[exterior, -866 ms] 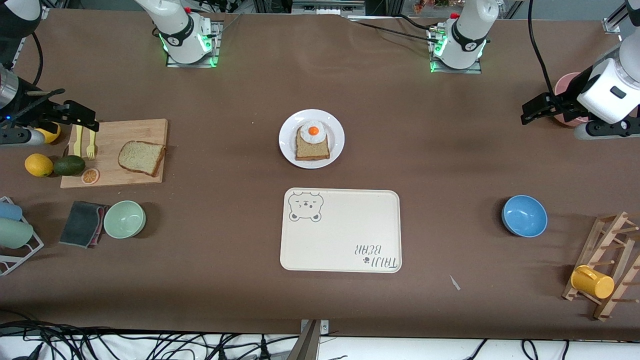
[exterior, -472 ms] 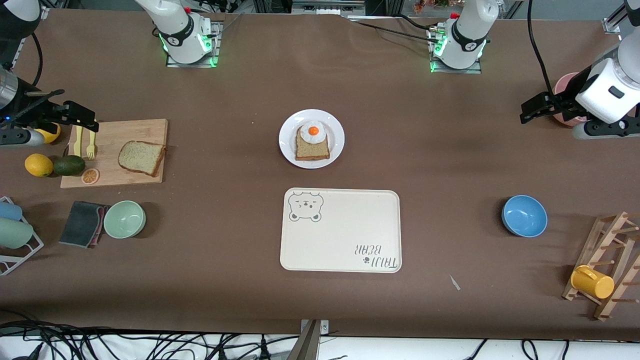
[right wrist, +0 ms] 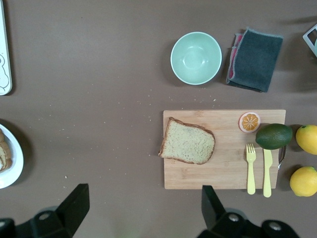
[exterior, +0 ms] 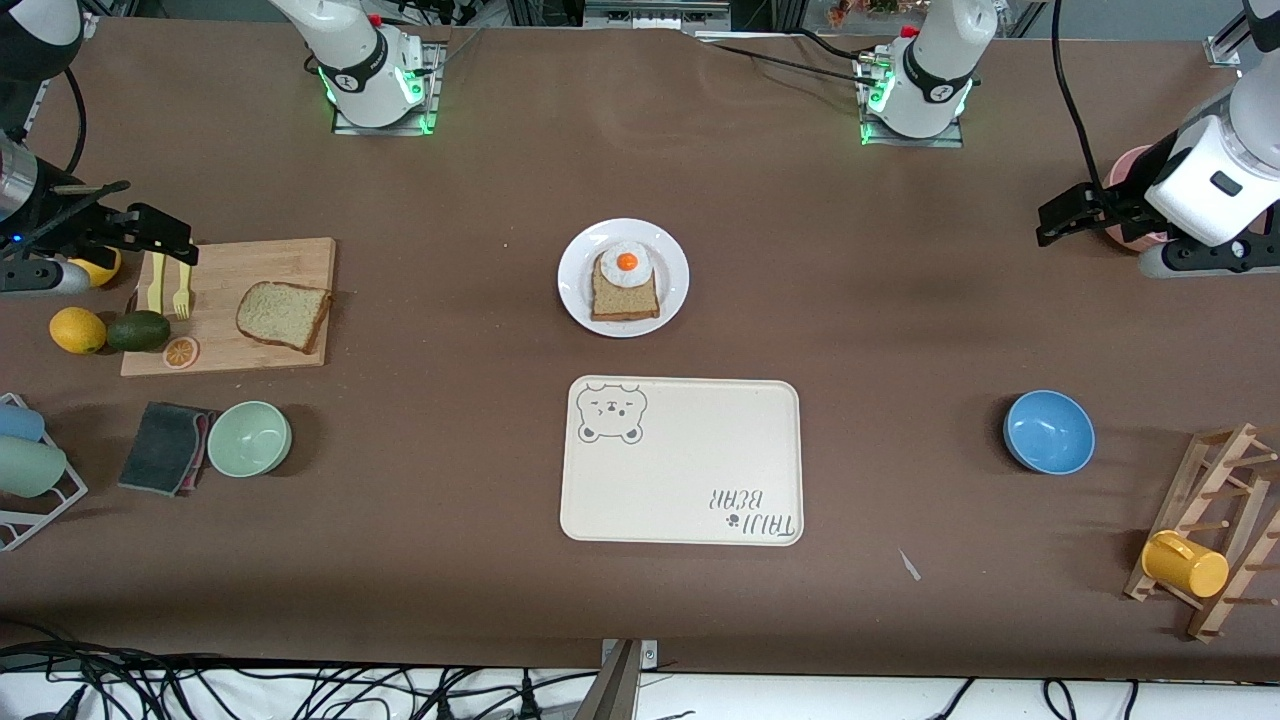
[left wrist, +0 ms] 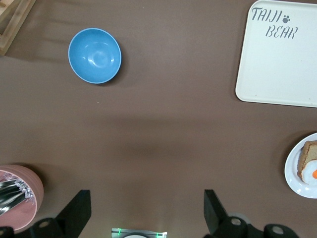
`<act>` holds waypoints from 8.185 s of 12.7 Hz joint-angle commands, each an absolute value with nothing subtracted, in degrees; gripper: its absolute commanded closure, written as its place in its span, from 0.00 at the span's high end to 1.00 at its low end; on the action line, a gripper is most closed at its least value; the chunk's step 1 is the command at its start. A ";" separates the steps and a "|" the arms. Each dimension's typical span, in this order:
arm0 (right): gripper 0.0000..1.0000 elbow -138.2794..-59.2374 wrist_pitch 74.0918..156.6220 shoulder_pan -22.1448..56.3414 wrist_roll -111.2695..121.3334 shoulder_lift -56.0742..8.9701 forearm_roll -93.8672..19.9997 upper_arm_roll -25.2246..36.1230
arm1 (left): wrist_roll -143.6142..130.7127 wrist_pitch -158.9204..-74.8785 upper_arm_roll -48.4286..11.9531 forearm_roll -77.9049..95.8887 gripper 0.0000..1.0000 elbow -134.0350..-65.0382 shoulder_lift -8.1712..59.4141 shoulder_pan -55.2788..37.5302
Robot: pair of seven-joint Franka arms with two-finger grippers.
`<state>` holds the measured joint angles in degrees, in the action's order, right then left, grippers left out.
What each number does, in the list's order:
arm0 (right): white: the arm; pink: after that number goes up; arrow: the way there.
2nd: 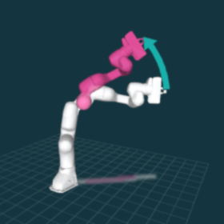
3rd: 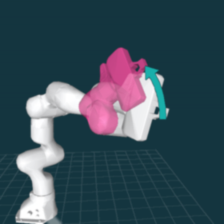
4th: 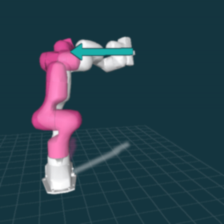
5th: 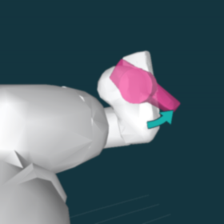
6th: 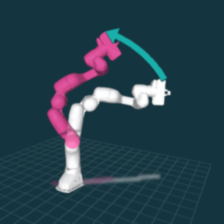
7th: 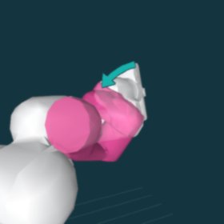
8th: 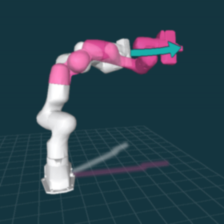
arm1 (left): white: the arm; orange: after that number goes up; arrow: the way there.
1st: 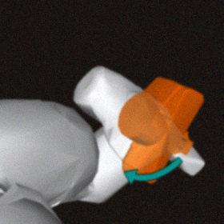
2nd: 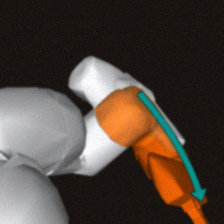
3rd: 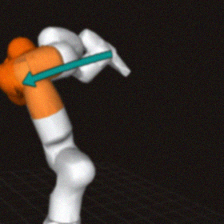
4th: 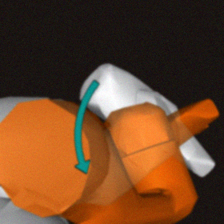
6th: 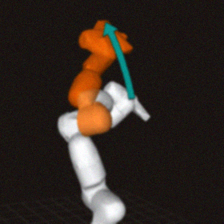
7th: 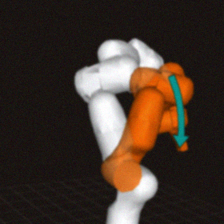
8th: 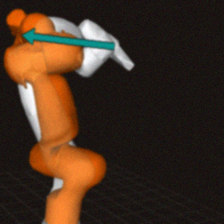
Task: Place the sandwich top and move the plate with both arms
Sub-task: 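Move the right gripper toward the bread slice on the cutting board, then lower the right gripper and grasp the bread slice edge, then lift the bread slice and carry it over the white plate, then lower the bread onto the egg sandwich and open the right gripper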
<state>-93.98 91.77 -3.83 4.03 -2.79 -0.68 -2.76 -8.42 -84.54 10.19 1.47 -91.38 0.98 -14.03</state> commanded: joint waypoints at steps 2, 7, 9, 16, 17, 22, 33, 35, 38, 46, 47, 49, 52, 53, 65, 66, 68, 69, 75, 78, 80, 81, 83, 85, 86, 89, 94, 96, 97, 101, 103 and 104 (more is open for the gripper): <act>1.00 -92.29 90.97 -4.66 3.43 -3.69 0.17 -3.60 | -8.44 -83.32 10.20 2.90 1.00 -89.91 1.41 -13.97; 1.00 -92.29 90.53 -4.57 3.08 -4.57 0.09 -3.60 | -8.44 -83.32 10.28 2.99 1.00 -90.00 1.41 -13.80; 1.00 -92.29 90.35 -4.75 3.08 -4.57 -0.09 -3.60 | -8.44 -83.32 10.28 2.99 1.00 -90.00 1.41 -13.71; 0.99 -92.81 90.35 -3.96 3.16 -4.75 0.53 -4.13 | -8.09 -83.32 10.37 2.99 1.00 -90.09 1.49 -13.53; 0.99 -93.42 90.35 -3.87 2.73 -5.18 0.79 -4.13 | -8.09 -83.41 10.28 2.99 1.00 -90.00 1.49 -13.62; 0.99 -101.30 97.97 -4.31 2.11 -8.35 0.79 -3.87 | -8.09 -83.32 10.37 2.99 1.00 -90.09 1.49 -13.62; 0.93 -125.58 124.34 -4.04 -6.58 -13.60 5.01 -3.96 | -8.35 -83.32 10.28 2.99 1.00 -90.09 1.41 -13.62; 0.92 -125.68 125.77 -3.78 -7.38 -16.16 5.53 -3.96 | -8.35 -83.32 10.28 2.99 1.00 -90.09 1.49 -13.62; 0.87 -124.63 125.77 -3.60 -10.26 -18.88 10.80 -3.96 | -8.26 -83.32 10.28 2.99 1.00 -90.09 1.49 -13.54; 0.74 -124.45 125.68 -2.55 -12.30 -21.97 14.32 -3.87 | -8.35 -83.32 10.28 2.99 1.00 -90.09 1.49 -13.54; 0.74 -123.84 125.68 -2.64 -12.30 -22.23 15.72 -3.87 | -8.35 -83.41 10.28 2.99 1.00 -90.09 1.49 -13.54; 0.72 -123.66 125.68 -2.81 -12.30 -22.59 16.17 -3.69 | -8.35 -83.41 10.37 2.99 1.00 -90.09 1.49 -13.54; 0.58 -123.84 125.60 -2.90 -12.83 -23.02 16.26 -3.78 | -8.35 -83.32 10.37 2.99 1.00 -90.09 1.49 -13.54; 0.51 -123.84 125.51 -2.90 -12.83 -23.11 16.26 -3.78 | -8.35 -83.32 10.37 2.99 1.00 -90.09 1.49 -13.54; 0.00 -122.79 120.87 -2.90 -12.13 -20.66 16.08 -4.22 | -8.26 -83.32 10.55 2.99 1.00 -90.18 1.49 -13.36; 0.00 -121.48 117.89 -2.73 -12.13 -20.05 15.82 -4.48 | -8.26 -83.32 10.55 2.99 1.00 -90.18 1.49 -13.36; 0.00 -119.54 113.84 -2.72 -12.48 -17.50 15.30 -6.32 | -8.17 -83.41 10.55 2.99 1.00 -90.18 1.49 -13.27; 0.00 -118.75 111.90 -2.72 -13.09 -16.62 15.21 -7.89 | -8.17 -83.32 10.55 2.99 1.00 -90.18 1.49 -13.27; 0.00 -107.77 97.66 -2.72 -14.50 -15.47 5.02 -18.78 | -8.44 -83.32 10.20 2.99 1.00 -90.09 1.41 -13.71; 0.00 -103.90 99.48 -2.55 -21.66 -16.25 2.91 -26.96 | -8.44 -83.32 10.28 2.99 1.00 -90.00 1.41 -13.62; 0.00 -103.36 103.95 1.12 -27.74 -16.96 1.50 -29.35 | -8.44 -83.32 10.28 2.99 1.00 -90.09 1.49 -13.54; 0.00 -103.36 105.80 3.75 -30.04 -17.57 1.41 -29.36 | -8.44 -83.32 10.28 2.99 1.00 -90.09 1.41 -13.54; 0.00 -103.36 109.57 9.98 -36.44 -19.94 1.41 -29.44 | -8.44 -83.32 10.28 2.99 1.00 -90.09 1.41 -13.54; 0.00 -103.18 116.68 16.41 -45.84 -23.27 2.45 -29.36 | -8.44 -83.32 10.28 2.99 1.00 -90.09 1.41 -13.54; 0.00 -102.31 119.42 18.78 -48.05 -25.12 2.81 -29.27 | -8.44 -83.32 10.28 2.90 1.00 -90.09 1.41 -13.54; 0.00 -97.14 120.76 23.89 -54.81 -31.09 5.78 -29.18 | -8.44 -83.32 10.20 2.99 1.00 -90.09 1.41 -13.54; 0.00 -92.55 120.94 26.63 -60.73 -37.44 9.84 -29.09 | -8.44 -83.32 10.28 2.99 1.00 -90.09 1.41 -13.54; 0.18 -92.37 120.94 26.37 -61.52 -37.88 9.23 -29.00 | -8.44 -83.32 10.28 2.99 1.00 -90.09 1.41 -13.54; 0.53 -92.29 120.94 26.19 -62.83 -37.88 9.23 -29.00 | -8.44 -83.32 10.28 2.99 1.00 -90.09 1.49 -13.45; 1.00 -88.87 119.89 25.40 -63.55 -37.09 9.23 -29.00 | -8.44 -83.32 10.28 2.99 1.00 -90.09 1.41 -13.45; 1.00 -88.07 118.22 22.78 -63.20 -35.00 8.97 -29.00 | -8.44 -83.32 10.28 2.99 1.00 -90.09 1.41 -13.45; 1.00 -88.07 117.86 21.28 -63.45 -34.11 8.96 -29.00 | -8.44 -83.32 10.28 2.99 1.00 -90.09 1.41 -13.45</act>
